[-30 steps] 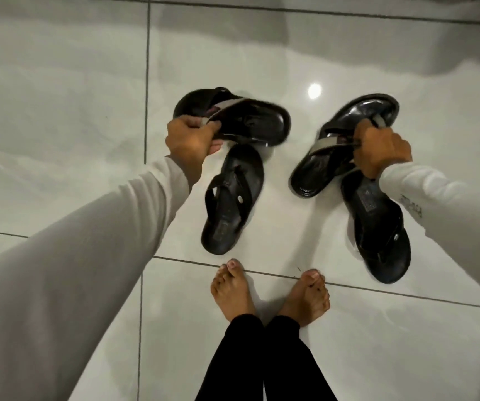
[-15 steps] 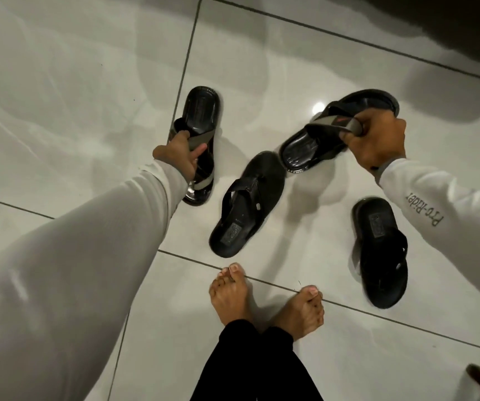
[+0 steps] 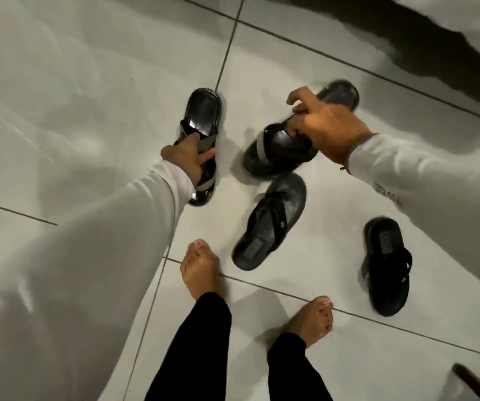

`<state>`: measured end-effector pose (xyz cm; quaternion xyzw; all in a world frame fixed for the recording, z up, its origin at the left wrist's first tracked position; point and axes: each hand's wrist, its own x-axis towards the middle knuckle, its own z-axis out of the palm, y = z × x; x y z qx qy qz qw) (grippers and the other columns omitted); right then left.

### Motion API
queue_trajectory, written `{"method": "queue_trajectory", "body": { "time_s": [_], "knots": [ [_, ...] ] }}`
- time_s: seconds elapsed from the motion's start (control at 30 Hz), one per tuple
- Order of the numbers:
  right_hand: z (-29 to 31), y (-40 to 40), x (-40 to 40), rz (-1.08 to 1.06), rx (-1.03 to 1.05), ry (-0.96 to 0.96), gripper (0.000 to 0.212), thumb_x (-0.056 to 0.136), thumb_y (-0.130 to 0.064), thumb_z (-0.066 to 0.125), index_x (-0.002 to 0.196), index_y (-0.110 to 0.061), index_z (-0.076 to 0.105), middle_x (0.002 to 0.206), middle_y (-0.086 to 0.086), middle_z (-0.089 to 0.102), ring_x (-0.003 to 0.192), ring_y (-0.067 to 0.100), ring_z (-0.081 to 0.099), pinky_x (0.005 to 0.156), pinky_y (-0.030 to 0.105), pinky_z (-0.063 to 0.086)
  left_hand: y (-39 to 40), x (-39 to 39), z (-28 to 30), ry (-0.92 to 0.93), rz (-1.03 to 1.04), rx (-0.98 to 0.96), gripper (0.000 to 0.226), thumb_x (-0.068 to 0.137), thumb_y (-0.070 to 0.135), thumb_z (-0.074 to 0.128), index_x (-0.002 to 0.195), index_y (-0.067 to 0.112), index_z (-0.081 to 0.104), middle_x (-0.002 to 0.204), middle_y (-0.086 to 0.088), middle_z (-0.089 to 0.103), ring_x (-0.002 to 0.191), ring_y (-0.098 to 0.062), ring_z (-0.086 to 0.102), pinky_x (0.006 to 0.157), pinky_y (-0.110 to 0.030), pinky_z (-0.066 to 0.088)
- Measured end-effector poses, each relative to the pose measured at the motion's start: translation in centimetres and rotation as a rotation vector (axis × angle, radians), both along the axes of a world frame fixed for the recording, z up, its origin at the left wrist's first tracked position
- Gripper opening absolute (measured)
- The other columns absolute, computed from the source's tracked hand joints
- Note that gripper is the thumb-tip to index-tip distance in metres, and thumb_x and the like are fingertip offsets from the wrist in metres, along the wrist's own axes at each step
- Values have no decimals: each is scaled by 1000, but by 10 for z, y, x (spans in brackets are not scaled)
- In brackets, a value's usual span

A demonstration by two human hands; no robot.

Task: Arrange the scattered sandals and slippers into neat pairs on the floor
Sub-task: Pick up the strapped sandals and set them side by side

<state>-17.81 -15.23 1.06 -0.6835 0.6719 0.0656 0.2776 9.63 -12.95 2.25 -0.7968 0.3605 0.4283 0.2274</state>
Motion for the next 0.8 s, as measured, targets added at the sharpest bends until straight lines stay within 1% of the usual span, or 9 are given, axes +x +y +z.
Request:
{"method": "queue_trajectory", "body": {
  "time_s": [0.07, 0.13, 0.2, 0.23, 0.27, 0.37, 0.4, 0.53, 0.8],
  "knots": [
    [-8, -11, 13, -6, 67, -62, 27, 92, -11, 57, 115, -18, 68, 138, 13, 50, 110, 41, 61, 86, 49, 53, -1, 11, -15, -10, -120, -139, 50, 111, 6, -7, 159, -4, 4, 169, -18, 12, 158, -25, 18, 128, -33, 15],
    [-21, -14, 28, -95, 119, -153, 35, 92, -5, 55, 124, -16, 65, 145, 12, 43, 117, 42, 57, 91, 52, 51, 25, 26, -29, 151, 42, -207, 46, 111, 2, 11, 152, -8, 32, 157, -26, 39, 146, -26, 45, 120, -31, 35],
    [-33, -16, 38, -401, 124, -248, 51, 87, -5, 61, 134, -23, 53, 150, 4, 38, 122, 38, 54, 98, 51, 51, 45, 36, -32, 203, -28, -216, 25, 95, -9, 48, 103, -15, 71, 97, -30, 76, 86, -27, 80, 74, -27, 64],
    [-39, -17, 43, -542, 125, -247, 62, 83, -7, 67, 138, -26, 45, 151, 4, 36, 125, 37, 52, 101, 50, 50, 30, 33, -39, 187, -67, -316, 14, 86, -12, 58, 88, -12, 72, 75, -25, 77, 64, -27, 79, 54, -27, 63],
    [-46, -17, 46, -603, 155, -207, 74, 80, -13, 74, 143, -27, 38, 152, 6, 34, 128, 37, 51, 104, 50, 49, -2, 29, -50, 236, -46, -296, 10, 86, -11, 61, 95, -12, 64, 76, -27, 76, 62, -30, 78, 54, -31, 64],
    [-61, -16, 48, -646, 294, -163, 96, 76, -32, 81, 153, -29, 22, 151, 15, 34, 133, 42, 47, 108, 53, 45, -104, -11, -82, 420, 267, -159, 57, 97, 27, 70, 139, 14, 34, 137, -22, 59, 107, -43, 70, 86, -49, 63],
    [-68, -18, 48, -648, 311, -158, 95, 78, -31, 79, 154, -30, 21, 150, 16, 35, 132, 43, 47, 108, 53, 45, -131, -10, -93, 420, 360, -118, 59, 97, 32, 70, 141, 20, 33, 142, -17, 56, 106, -41, 70, 82, -46, 63],
    [-81, -25, 63, -750, 271, -181, 77, 86, -25, 71, 150, -30, 28, 146, 17, 40, 123, 45, 55, 106, 49, 47, -145, -21, -113, 543, 502, -62, 40, 102, 14, 61, 140, 15, 48, 140, -17, 59, 112, -40, 68, 61, -40, 60],
    [-81, -6, 104, -928, 169, -311, 79, 88, -5, 66, 153, -27, 26, 146, 16, 40, 125, 41, 55, 109, 47, 46, -161, -59, -105, 687, 747, 1, 40, 108, 13, 51, 148, 9, 45, 146, -19, 58, 127, -38, 63, 82, -46, 58]
  ]
}}
